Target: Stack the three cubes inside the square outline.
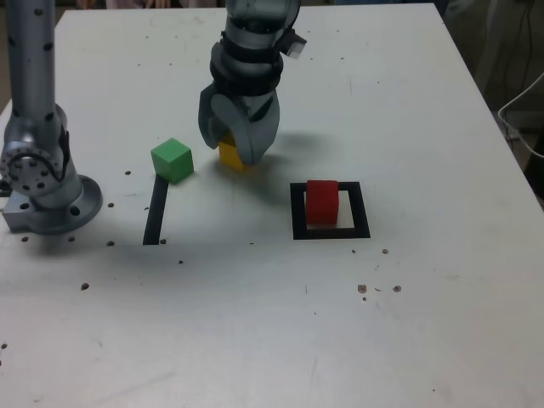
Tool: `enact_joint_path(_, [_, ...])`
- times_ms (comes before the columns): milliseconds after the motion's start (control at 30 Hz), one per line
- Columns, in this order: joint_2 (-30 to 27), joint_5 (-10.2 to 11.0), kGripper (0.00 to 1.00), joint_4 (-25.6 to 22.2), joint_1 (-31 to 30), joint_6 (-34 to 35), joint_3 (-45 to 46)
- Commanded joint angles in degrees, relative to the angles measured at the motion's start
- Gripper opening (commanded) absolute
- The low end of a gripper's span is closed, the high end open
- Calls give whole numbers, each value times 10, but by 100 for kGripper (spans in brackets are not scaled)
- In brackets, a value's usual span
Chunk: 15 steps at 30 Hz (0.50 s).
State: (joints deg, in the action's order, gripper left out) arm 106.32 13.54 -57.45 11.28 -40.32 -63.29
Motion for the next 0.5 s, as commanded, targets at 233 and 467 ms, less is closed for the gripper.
enact_joint_path(233, [-2,-28,8,-10,-10,1,-31])
enact_joint_path(467, [-8,-70,6,-69,-25,77,-100])
